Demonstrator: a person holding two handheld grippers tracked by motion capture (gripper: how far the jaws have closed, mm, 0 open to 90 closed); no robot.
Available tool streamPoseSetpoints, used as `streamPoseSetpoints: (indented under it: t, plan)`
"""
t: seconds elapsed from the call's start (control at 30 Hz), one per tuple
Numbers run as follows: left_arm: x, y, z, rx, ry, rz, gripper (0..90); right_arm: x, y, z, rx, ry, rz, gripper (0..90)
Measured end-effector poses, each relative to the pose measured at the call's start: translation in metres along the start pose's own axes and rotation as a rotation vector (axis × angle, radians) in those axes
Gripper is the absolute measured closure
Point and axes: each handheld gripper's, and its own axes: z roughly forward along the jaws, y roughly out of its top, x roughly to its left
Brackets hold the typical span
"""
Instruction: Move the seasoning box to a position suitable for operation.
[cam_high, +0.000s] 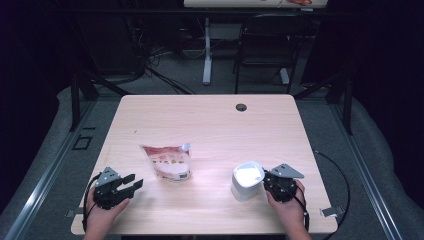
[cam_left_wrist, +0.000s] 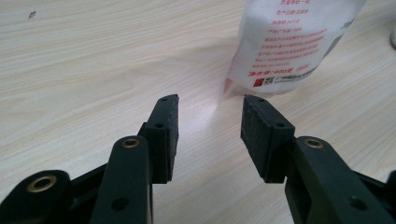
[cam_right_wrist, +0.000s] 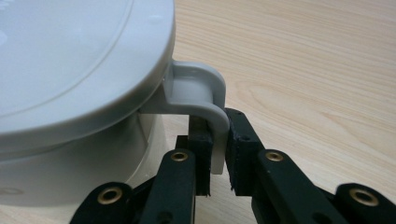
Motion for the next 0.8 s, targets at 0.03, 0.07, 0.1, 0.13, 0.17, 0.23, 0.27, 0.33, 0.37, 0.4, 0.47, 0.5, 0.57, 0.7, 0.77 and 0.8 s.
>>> streamPoseSetpoints:
  t: [0.03,0.07,0.1,0.13,0.17,0.23,0.27,0.33,0.37,0.4,0.47,0.5,0.57,0.7,0.77,0.8]
  plan:
    - [0.0,0.0,0.0,0.0,0.0,0.0,56.7,0.0019,0.0005,0.0007,-0.001,0.006,-0.004,81.6]
    - [0.0,0.0,0.0,0.0,0.0,0.0,56.7,0.0024,0.0006,0.0011,-0.002,0.008,-0.003,81.5]
    - [0.0,0.0,0.0,0.001,0.0,0.0,56.7,0.0024,0.0006,0.0011,-0.002,0.008,-0.003,81.5]
    - [-0.0001,-0.0001,0.0001,0.001,-0.001,-0.001,56.7,0.003,0.0006,0.0011,-0.002,0.013,-0.001,81.4]
    - [-0.0001,-0.0001,0.0001,0.001,-0.001,-0.001,56.7,0.0039,0.0006,0.0011,-0.003,0.016,0.0,81.4]
    - [-0.0001,0.0,0.0002,0.001,-0.001,-0.001,56.7,0.0039,0.0006,0.0013,-0.004,0.021,0.003,81.2]
    - [-0.0001,0.0,0.0003,0.0,-0.001,-0.001,56.7,0.0037,0.0007,0.0014,-0.005,0.027,0.004,81.1]
    - [-0.0001,0.0,0.0003,0.0,0.0,-0.001,56.7,0.0041,0.0009,0.0011,0.001,0.028,0.004,81.0]
    - [-0.0001,0.0,0.0004,0.001,-0.001,-0.001,56.6,0.0044,0.0009,0.0011,0.001,0.029,0.004,80.9]
    - [-0.0001,0.0,0.0005,0.001,-0.002,0.0,56.6,0.0044,0.0009,0.0011,0.001,0.029,0.004,80.9]
    - [-0.0003,-0.0002,0.0009,0.002,-0.005,-0.004,55.9,0.0041,0.0004,0.0007,-0.001,0.048,0.013,79.9]
    - [-0.0001,-0.0002,0.0009,0.005,-0.007,-0.001,55.7,0.0033,0.0,0.0005,-0.001,0.061,0.017,78.1]
    - [0.0001,-0.0003,0.001,0.006,-0.007,-0.001,55.6,0.0017,-0.0012,0.0007,-0.011,0.092,0.024,74.6]
    - [0.0001,-0.0005,0.0005,0.004,-0.006,-0.006,55.4,-0.0003,-0.0029,-0.0006,-0.008,0.108,0.011,74.1]
    - [0.0002,-0.0006,0.0003,0.004,-0.007,-0.006,55.5,-0.001,-0.0036,-0.0017,-0.01,0.117,0.011,74.1]
    - [0.0002,-0.0006,0.0003,0.004,-0.007,-0.006,55.5,-0.0017,-0.0043,-0.0029,-0.01,0.125,0.007,74.3]
